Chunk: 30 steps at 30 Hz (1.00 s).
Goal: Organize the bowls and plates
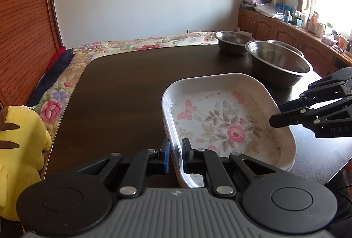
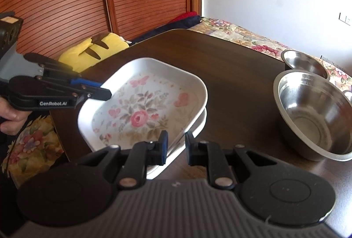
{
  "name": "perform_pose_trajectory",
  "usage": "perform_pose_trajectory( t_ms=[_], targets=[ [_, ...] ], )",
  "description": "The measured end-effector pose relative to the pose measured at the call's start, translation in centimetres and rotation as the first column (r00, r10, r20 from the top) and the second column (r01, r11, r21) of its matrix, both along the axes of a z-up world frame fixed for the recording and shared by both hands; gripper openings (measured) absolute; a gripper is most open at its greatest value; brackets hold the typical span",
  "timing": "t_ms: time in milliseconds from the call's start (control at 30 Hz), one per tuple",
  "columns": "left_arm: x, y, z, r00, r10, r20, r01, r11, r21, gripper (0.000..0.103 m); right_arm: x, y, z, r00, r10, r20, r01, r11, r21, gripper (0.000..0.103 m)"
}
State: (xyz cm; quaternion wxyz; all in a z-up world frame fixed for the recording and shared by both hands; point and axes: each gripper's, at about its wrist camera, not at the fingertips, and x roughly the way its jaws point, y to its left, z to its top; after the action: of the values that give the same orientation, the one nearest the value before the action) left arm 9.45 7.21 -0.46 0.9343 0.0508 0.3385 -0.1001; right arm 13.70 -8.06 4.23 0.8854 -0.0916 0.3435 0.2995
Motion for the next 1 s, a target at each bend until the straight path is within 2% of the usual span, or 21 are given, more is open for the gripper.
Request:
perform_pose_trajectory(
  t_ms=[500, 733, 1000],
  targets=[
    [0.3, 0.0, -0.8, 1.000, 0.011, -0.006, -0.011, 1.000, 0.010, 0.012, -0.1, 0.5, -0.5, 1.000, -0.007, 0.026, 0.007, 1.000, 0.007, 0.023],
    [0.2, 0.1, -0.8, 1.000, 0.017, 0.000, -0.017, 1.000, 0.003, 0.012, -0.4, -0.2, -0.3, 0.998, -0.028, 0.058, 0.026, 0.999, 0.040, 0.023],
    [0.4, -0.4, 0.3, 0.999, 0.025, 0.028, -0.024, 1.000, -0.007, 0.023, -0.8, -2.0, 0.5, 0.986, -0.089, 0.143, 0.077, 0.993, 0.086, 0.023]
  ],
)
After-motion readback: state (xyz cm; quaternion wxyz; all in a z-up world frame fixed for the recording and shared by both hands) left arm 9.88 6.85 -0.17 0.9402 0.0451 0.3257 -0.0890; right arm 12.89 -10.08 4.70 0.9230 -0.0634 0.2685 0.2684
